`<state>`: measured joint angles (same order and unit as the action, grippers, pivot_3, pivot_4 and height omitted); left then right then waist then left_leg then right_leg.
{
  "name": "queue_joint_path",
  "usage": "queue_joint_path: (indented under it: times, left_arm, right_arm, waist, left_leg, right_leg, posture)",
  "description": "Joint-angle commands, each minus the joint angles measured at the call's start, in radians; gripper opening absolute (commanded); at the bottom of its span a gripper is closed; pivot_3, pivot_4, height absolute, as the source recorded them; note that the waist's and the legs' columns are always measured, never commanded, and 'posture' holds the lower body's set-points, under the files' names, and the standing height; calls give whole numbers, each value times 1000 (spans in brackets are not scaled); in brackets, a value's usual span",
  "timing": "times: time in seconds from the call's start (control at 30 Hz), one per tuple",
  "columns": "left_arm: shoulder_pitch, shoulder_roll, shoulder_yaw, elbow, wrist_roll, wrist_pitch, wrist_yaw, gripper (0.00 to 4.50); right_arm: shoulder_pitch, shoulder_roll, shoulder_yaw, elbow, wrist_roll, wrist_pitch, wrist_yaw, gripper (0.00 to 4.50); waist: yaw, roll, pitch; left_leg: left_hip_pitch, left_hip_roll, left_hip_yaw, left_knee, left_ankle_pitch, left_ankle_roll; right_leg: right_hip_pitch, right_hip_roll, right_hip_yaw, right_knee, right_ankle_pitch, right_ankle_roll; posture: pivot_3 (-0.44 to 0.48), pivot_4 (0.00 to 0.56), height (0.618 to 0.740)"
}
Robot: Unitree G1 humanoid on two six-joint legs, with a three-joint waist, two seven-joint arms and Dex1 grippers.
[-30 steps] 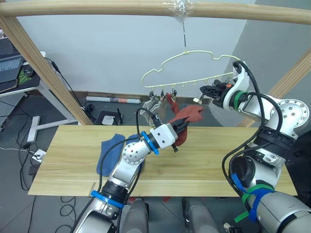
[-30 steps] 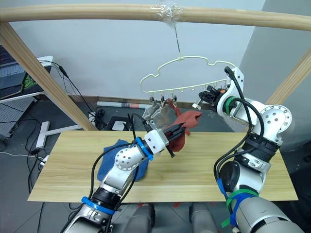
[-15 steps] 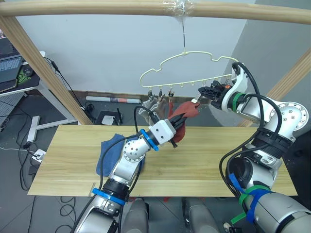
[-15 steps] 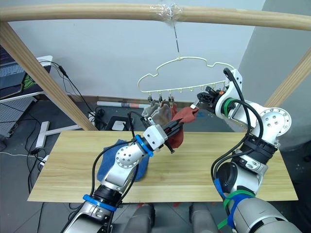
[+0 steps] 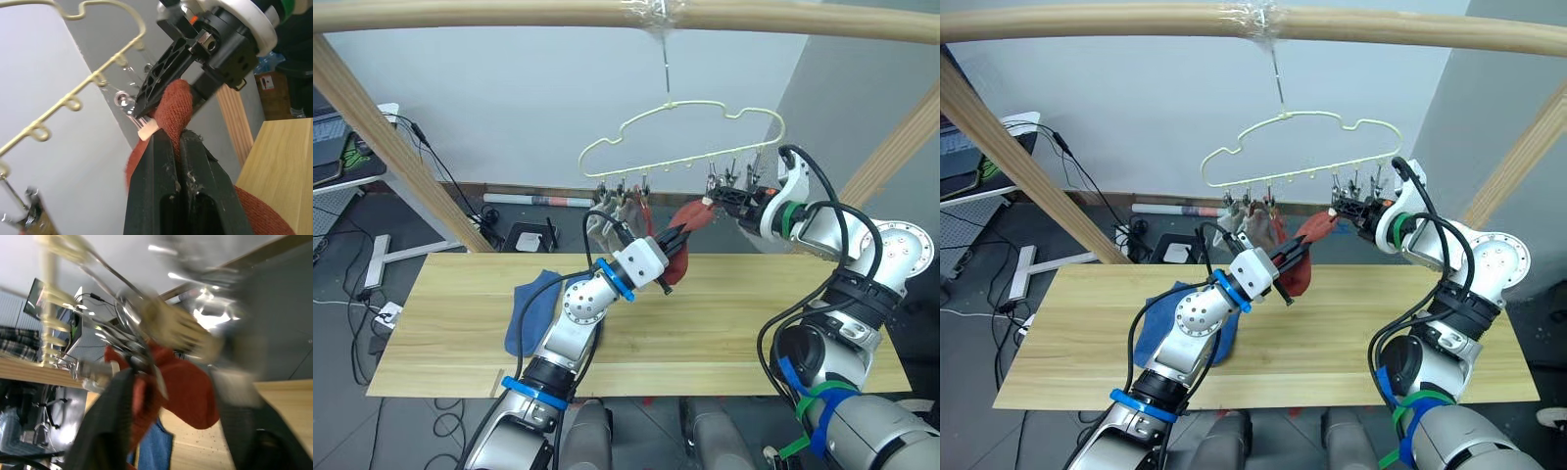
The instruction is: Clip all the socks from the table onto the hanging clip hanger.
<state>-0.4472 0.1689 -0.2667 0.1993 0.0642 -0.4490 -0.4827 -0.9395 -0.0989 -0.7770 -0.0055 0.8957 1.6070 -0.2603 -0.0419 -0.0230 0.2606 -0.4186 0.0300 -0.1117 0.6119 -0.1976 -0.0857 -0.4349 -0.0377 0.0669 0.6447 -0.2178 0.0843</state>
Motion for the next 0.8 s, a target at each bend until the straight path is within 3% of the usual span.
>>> queue_joint_path:
  times: [0.03, 0.1, 0.33, 0.4, 0.47, 0.63, 0.8]
  left_arm:
    - [-15, -11, 5, -22, -4, -8, 8, 0]
    - [-21, -27, 6, -12, -17, 40, 8, 0]
    - [-49, -45, 8, 17, -39, 88, -16, 0]
    - [-62, -53, 12, 38, -47, 108, -18, 0]
    - [-69, -56, 22, 50, -69, 143, -31, 0]
    - [-45, -54, 67, 28, -144, 255, -54, 1307]
    - [24, 41, 126, -75, -163, 329, -71, 2896]
  right_arm:
    - [2, -27, -12, -32, 67, 7, -27, 3813]
    - [36, -53, 19, -78, 136, 7, 4, 4476]
    - [112, -107, 34, -222, 407, 7, 4, 4476]
    - [174, -141, 75, -327, 421, -23, 23, 4476]
    - [258, -217, 193, -463, 329, -97, 73, 4476]
    - [485, -353, 572, -646, -73, -472, 182, 4500]
    - [595, -271, 829, -643, -373, -784, 168, 4500]
  waist:
    - [-7, 0, 0]
    - [-10, 0, 0]
    - [-31, 1, 1]
    - [-35, 1, 1]
    - [-39, 1, 1]
    - [-54, 1, 1]
    - [-73, 1, 1]
  left_leg:
    - [0, 0, 0, -1, 0, 0]
    - [-1, 0, 0, -2, 0, 0]
    - [-3, 0, 1, -2, 0, 0]
    - [-3, 0, 1, -2, 0, 0]
    - [-4, 0, 1, -2, 0, 0]
    - [-3, 0, 2, -2, 0, 0]
    - [0, 1, 3, -3, 0, 0]
  right_leg:
    - [-1, 0, 0, 0, 0, 0]
    - [-2, 0, 0, 0, 0, 0]
    - [-4, 0, 1, 0, 0, 0]
    - [-4, 0, 1, 0, 0, 0]
    - [-4, 0, 1, -1, -1, 1]
    - [-6, 0, 2, -1, -2, 3]
    - [-6, 2, 3, 1, -2, 3]
  posture:
    - [-56, 227, 740]
    - [-60, 227, 740]
    - [-97, 230, 740]
    - [-97, 230, 740]
    - [-108, 231, 740]
    - [-101, 232, 740]
    - [-69, 234, 740]
